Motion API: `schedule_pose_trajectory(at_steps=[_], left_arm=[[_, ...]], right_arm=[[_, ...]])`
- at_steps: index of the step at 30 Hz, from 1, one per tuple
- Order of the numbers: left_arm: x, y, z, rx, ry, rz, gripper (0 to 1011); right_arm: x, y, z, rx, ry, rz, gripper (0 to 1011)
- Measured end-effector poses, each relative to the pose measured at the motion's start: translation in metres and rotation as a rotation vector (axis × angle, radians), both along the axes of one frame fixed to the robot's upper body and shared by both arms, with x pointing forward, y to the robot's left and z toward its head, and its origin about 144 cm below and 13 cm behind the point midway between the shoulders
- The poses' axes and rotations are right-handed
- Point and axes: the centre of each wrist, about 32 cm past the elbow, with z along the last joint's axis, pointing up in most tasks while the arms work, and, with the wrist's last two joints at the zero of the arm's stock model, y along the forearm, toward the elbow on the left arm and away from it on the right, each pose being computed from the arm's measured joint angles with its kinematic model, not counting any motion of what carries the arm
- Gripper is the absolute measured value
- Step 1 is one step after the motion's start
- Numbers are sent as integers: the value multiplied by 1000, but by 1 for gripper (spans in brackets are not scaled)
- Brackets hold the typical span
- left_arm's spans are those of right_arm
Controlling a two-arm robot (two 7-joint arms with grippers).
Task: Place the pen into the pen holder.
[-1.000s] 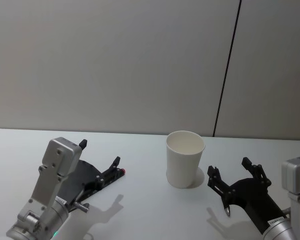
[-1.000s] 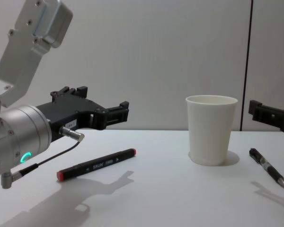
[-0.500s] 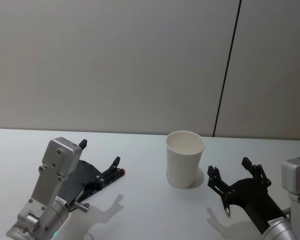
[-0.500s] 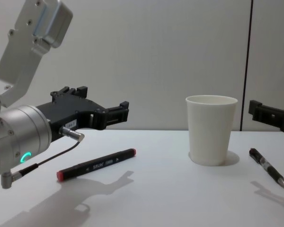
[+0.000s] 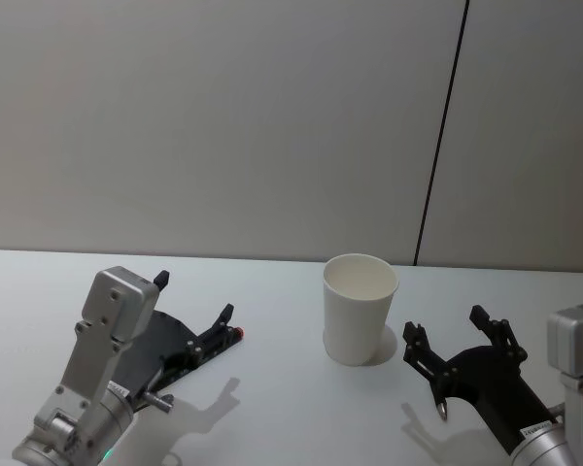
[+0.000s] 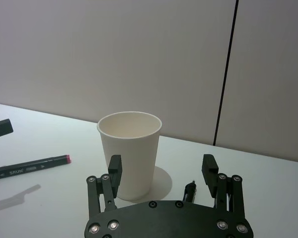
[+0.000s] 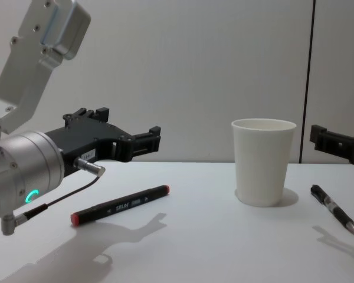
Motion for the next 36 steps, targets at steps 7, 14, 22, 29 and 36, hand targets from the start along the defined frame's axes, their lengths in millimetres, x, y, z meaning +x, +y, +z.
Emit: schedule_pose_trajectory(at_steps=[7, 14, 22, 29, 36], left_arm=[[0, 0, 0, 0, 0, 0, 1002], [0, 0, 0, 0, 0, 0, 1002], [0, 0, 0, 0, 0, 0, 1002], [0, 0, 0, 0, 0, 0, 1002], [0, 0, 0, 0, 0, 0, 1002]], right_arm=[[0, 0, 0, 0, 0, 0, 1001], [-1, -1, 0, -2, 7, -4, 1001], [-7, -6, 1, -10, 31, -15, 1001], [-14, -11, 4, -9, 59, -38, 1001], [-18, -13, 9, -4, 102, -74, 1001]])
